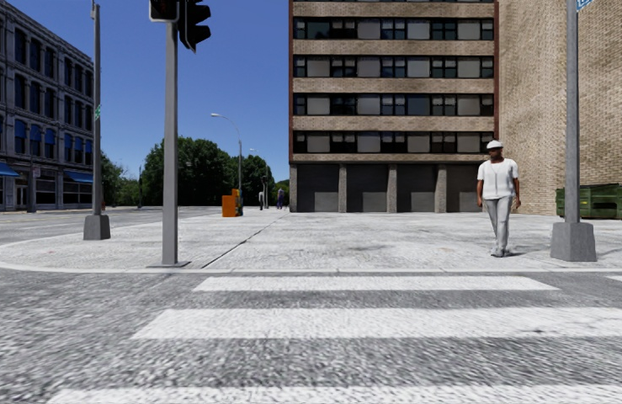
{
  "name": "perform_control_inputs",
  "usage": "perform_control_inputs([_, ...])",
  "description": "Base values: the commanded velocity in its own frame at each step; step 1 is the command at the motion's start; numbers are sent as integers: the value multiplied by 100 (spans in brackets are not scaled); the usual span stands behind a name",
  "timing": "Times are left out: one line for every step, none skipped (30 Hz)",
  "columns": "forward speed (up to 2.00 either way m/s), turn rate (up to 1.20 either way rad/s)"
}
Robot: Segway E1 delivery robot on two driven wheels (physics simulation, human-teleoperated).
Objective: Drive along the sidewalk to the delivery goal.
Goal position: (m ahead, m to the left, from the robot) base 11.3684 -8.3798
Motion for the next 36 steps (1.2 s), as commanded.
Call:
perform_control_inputs([198, 0])
perform_control_inputs([198, 0])
perform_control_inputs([198, 0])
perform_control_inputs([198, 0])
perform_control_inputs([198, 0])
perform_control_inputs([198, 0])
perform_control_inputs([198, 0])
perform_control_inputs([198, 0])
perform_control_inputs([198, 0])
perform_control_inputs([198, 0])
perform_control_inputs([198, 0])
perform_control_inputs([198, 0])
perform_control_inputs([199, 0])
perform_control_inputs([199, 0])
perform_control_inputs([199, 0])
perform_control_inputs([199, 0])
perform_control_inputs([199, 0])
perform_control_inputs([199, 0])
perform_control_inputs([199, 1])
perform_control_inputs([199, 12])
perform_control_inputs([199, 16])
perform_control_inputs([199, 16])
perform_control_inputs([199, 17])
perform_control_inputs([199, 17])
perform_control_inputs([199, 17])
perform_control_inputs([199, 17])
perform_control_inputs([199, 17])
perform_control_inputs([199, 17])
perform_control_inputs([199, 14])
perform_control_inputs([199, 14])
perform_control_inputs([199, 2])
perform_control_inputs([199, 0])
perform_control_inputs([199, 0])
perform_control_inputs([199, 0])
perform_control_inputs([199, 0])
perform_control_inputs([199, 0])
